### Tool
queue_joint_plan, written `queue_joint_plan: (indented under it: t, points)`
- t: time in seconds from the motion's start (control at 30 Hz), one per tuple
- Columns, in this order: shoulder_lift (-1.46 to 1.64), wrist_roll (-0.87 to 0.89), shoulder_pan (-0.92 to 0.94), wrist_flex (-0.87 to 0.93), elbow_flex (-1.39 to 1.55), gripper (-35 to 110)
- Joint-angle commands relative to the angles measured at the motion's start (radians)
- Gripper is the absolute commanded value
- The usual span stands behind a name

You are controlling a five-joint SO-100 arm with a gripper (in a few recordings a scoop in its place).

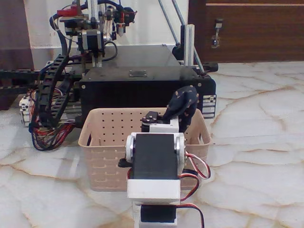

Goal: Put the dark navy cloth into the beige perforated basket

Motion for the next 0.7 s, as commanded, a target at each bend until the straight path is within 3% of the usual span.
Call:
queue_joint_plan:
  t: [0.0, 0.5, 0.67]
  points:
    - [-0.002, 0.038, -0.075, -0.044, -0.003, 0]
    - [-0.002, 0.051, -0.094, -0.049, -0.023, 0]
    - [-0.008, 0.089, -0.114, 0.026, -0.137, 0]
